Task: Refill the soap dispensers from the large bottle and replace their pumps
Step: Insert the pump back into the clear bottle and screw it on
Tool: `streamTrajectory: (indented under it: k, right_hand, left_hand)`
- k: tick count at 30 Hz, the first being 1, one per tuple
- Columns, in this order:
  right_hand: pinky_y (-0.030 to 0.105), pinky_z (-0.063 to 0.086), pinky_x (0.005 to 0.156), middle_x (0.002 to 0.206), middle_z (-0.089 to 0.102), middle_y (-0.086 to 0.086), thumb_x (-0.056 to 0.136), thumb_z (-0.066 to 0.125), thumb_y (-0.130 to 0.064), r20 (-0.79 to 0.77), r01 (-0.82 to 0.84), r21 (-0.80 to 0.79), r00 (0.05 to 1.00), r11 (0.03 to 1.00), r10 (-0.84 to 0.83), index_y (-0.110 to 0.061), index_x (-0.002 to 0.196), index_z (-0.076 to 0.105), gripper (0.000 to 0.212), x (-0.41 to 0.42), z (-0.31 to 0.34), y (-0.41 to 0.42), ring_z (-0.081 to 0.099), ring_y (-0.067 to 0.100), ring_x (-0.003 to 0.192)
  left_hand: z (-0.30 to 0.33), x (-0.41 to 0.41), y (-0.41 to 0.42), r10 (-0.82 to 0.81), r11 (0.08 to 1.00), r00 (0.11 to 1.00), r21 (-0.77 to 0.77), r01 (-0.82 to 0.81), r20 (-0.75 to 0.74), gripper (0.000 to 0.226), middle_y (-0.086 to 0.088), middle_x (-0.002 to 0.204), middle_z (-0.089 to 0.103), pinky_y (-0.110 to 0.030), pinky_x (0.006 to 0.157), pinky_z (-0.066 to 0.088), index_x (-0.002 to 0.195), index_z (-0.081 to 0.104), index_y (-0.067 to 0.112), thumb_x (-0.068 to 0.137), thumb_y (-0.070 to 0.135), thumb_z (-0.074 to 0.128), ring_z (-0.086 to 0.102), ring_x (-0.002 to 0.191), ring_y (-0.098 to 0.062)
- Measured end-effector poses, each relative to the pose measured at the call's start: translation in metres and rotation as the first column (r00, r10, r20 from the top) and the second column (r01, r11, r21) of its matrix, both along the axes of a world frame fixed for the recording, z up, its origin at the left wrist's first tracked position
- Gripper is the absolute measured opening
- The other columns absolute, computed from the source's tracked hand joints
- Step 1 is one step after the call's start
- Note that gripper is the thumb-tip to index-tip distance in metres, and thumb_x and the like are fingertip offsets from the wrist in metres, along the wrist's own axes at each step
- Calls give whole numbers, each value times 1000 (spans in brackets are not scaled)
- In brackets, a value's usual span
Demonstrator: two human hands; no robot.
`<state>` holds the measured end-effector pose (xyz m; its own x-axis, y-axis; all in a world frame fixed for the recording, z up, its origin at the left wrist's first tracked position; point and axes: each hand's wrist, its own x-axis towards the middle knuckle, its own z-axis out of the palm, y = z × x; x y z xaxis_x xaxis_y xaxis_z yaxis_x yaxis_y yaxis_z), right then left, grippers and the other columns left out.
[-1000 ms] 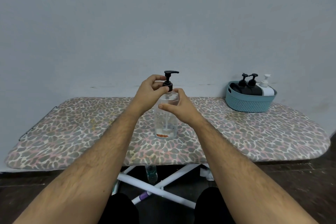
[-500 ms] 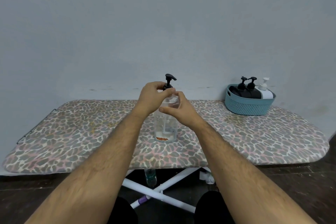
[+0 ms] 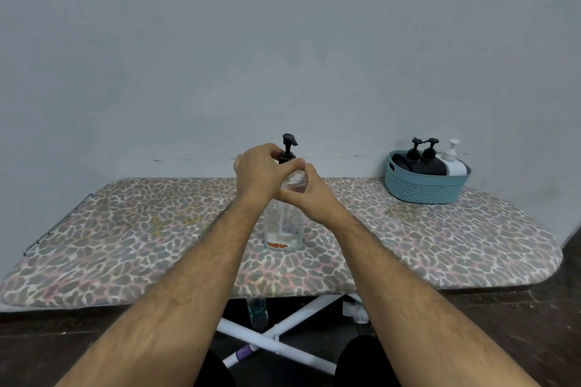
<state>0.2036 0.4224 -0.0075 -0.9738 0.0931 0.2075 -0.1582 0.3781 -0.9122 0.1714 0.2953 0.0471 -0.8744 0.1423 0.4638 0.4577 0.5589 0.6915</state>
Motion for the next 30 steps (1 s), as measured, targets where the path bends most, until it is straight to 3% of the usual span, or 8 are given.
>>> streamTrajectory:
  k: [5,12,17,20,23,26,28,30]
  right_hand:
    - [44,53,97,128,55,-4,71,80,-49,19,-9,6,1000,1000,9,-30,141,36,86,-2,-1,1,60,13,112]
    - [30,51,86,126,54,-8,74,80,-50,44,-41,24,998,999,40,-31,142,33,84,-3,0,6,59,7,112]
    - [36,51,93,129,53,-7,75,79,-50,72,-66,15,995,998,64,-30,142,33,84,-4,-1,9,57,9,117]
    - [38,51,95,130,53,-5,76,80,-49,85,-65,21,994,998,63,-32,143,31,84,-3,1,8,57,11,118]
    - [36,51,93,128,52,-5,77,81,-45,100,-58,11,993,998,57,-31,144,30,84,-1,3,8,57,10,115]
    - [30,48,84,131,55,8,78,82,-41,139,-75,15,988,997,72,-28,147,25,91,0,6,10,57,14,116]
    - [35,46,91,140,49,12,76,85,-38,142,-78,13,987,997,76,-32,152,16,103,0,8,12,52,21,126]
    - [38,44,97,150,36,13,72,88,-35,146,-68,-25,987,997,71,-38,155,5,117,2,7,13,45,23,135]
  left_hand:
    - [1,-12,-12,-241,969,967,68,236,80,20,15,89,70,-12,74,38,91,73,23,81,41,77,62,88,0]
    - [2,-23,-17,-341,940,935,52,337,101,14,15,91,73,-20,80,45,88,74,28,81,40,77,64,95,4]
    - [1,-29,-19,-389,921,912,67,384,126,21,9,95,75,-32,91,50,94,76,23,80,38,78,67,98,-5]
    - [-2,-28,-17,-383,923,917,97,374,111,20,11,93,74,-32,90,50,93,76,22,81,39,77,67,98,-4]
    - [-10,-22,-15,-359,930,929,123,347,89,13,20,95,71,-23,87,46,93,71,32,85,43,71,63,96,9]
    - [-27,-13,-17,-341,912,933,282,299,112,42,13,128,62,-25,101,39,126,62,27,92,51,60,54,118,4]
    - [-42,-7,-23,-333,885,928,395,248,164,61,5,144,52,-27,106,36,141,50,21,92,58,53,47,128,-4]
    - [-57,-1,-33,-337,875,915,434,216,224,74,3,148,49,-33,111,38,145,46,19,87,65,51,46,130,-7]
